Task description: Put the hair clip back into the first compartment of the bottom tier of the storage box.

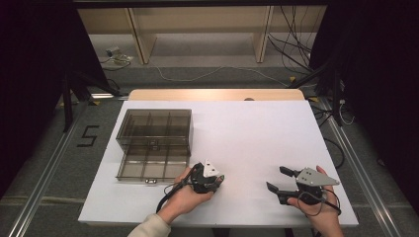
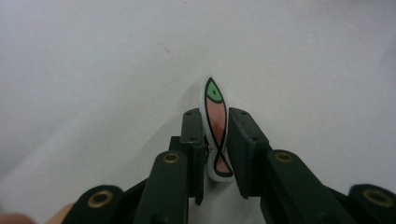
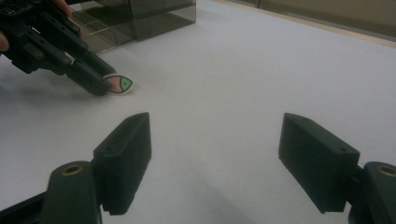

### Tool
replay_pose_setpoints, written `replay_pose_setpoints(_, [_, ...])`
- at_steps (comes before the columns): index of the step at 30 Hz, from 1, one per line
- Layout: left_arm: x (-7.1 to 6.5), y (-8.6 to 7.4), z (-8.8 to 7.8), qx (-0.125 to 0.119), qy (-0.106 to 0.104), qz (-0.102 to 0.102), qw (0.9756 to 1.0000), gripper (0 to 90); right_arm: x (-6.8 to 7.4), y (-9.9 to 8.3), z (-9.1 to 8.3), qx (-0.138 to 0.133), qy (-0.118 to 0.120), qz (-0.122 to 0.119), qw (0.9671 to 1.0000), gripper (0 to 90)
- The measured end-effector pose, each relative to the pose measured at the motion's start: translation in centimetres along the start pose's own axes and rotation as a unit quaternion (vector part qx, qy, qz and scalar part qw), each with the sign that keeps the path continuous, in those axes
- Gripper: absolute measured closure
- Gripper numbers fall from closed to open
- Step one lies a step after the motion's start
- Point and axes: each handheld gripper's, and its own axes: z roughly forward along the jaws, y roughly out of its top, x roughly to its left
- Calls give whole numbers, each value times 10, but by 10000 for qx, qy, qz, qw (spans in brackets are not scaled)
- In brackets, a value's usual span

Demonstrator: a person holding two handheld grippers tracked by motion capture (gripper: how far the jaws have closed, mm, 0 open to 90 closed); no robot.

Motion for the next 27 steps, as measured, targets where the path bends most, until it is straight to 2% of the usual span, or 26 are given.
replay_pose_setpoints(6, [-3,-1,-1,-39,38,105,9999,789,0,0,0,-5,2,-2,10000,260])
replay_pose_setpoints(15, [-1,0,-2,-83,-74,1,9999,804,-1,0,-1,-16,-1,-12,10000,260])
replay_pose_setpoints(27, [-1,0,-4,-125,-81,23,9999,812,-1,1,-2,-11,-12,-18,10000,260])
